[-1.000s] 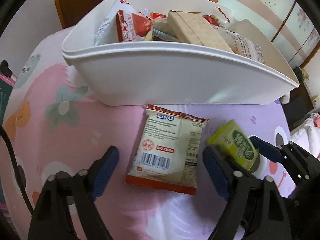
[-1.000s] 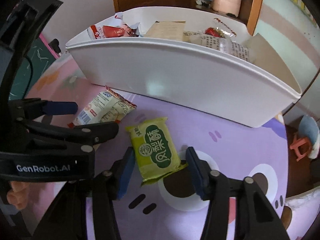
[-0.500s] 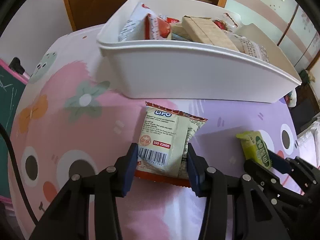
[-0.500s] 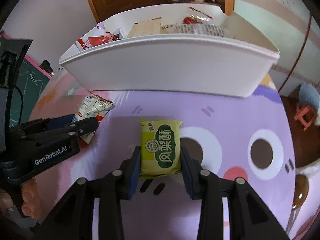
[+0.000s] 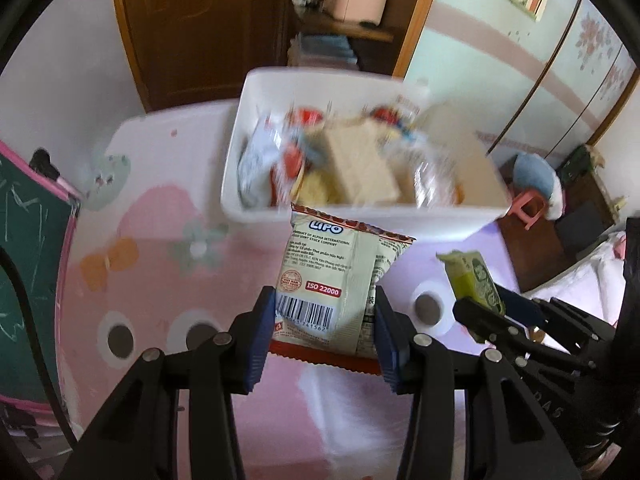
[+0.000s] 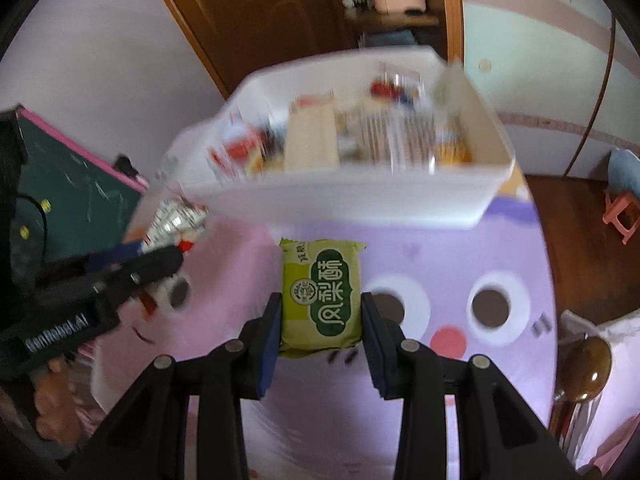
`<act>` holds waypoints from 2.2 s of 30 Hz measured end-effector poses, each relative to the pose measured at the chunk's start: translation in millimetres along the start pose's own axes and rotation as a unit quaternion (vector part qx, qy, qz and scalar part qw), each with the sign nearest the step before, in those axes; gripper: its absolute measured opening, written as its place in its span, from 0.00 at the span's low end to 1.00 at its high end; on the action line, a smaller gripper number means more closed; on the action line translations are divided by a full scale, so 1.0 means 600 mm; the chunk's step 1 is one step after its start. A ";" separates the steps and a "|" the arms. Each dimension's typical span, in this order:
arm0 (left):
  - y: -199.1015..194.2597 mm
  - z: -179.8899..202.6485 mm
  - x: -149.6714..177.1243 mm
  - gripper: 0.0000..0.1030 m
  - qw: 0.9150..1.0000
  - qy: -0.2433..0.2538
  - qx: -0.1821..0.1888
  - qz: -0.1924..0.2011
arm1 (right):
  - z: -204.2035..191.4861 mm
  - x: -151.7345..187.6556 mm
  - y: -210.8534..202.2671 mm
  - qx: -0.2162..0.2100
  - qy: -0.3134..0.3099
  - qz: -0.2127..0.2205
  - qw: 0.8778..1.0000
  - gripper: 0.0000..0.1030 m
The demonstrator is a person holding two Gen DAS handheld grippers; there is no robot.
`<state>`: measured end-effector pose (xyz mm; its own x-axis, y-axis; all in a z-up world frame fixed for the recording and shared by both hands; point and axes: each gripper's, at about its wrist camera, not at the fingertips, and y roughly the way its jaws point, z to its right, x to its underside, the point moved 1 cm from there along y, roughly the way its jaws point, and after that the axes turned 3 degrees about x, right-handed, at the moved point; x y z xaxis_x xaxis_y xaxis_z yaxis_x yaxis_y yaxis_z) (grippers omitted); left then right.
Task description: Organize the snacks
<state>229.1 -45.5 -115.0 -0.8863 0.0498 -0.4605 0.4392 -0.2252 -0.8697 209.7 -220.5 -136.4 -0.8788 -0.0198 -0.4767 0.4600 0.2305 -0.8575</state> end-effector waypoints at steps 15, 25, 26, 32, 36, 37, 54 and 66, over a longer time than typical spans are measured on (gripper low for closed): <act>-0.091 0.043 -0.245 0.43 0.994 0.001 -0.042 0.102 | -0.006 -0.255 -0.126 0.014 -0.037 0.133 0.990 0.36; -0.038 0.048 -0.342 0.43 0.991 -0.005 -0.065 0.114 | 0.031 -0.336 -0.072 0.027 -0.020 0.126 0.992 0.36; -0.029 0.047 -0.347 0.43 0.991 -0.007 -0.067 0.113 | 0.033 -0.338 -0.069 0.026 -0.020 0.126 0.992 0.36; 0.023 0.045 -0.353 0.45 0.993 -0.012 -0.076 0.094 | 0.034 -0.348 -0.034 0.025 -0.025 0.106 0.994 0.36; 0.049 0.044 -0.348 0.91 0.994 -0.014 -0.078 0.075 | 0.038 -0.347 -0.017 0.032 -0.025 0.094 0.995 0.37; 0.051 0.044 -0.346 0.92 0.994 -0.014 -0.081 0.077 | 0.039 -0.344 -0.014 0.035 -0.024 0.091 0.995 0.37; 0.031 0.047 -0.314 0.93 0.994 -0.031 -0.088 0.061 | 0.048 -0.318 -0.006 0.033 -0.017 0.064 0.997 0.40; -0.009 0.052 -0.280 0.99 0.992 -0.033 -0.090 0.084 | 0.043 -0.290 -0.021 0.031 -0.018 0.060 0.998 0.45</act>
<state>370.8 -83.2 -27.7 -0.8032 -0.0380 -0.5944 0.5956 -0.0473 -0.8019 360.2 -245.0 -47.8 -0.8127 -0.0311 -0.5819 0.5691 0.1721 -0.8041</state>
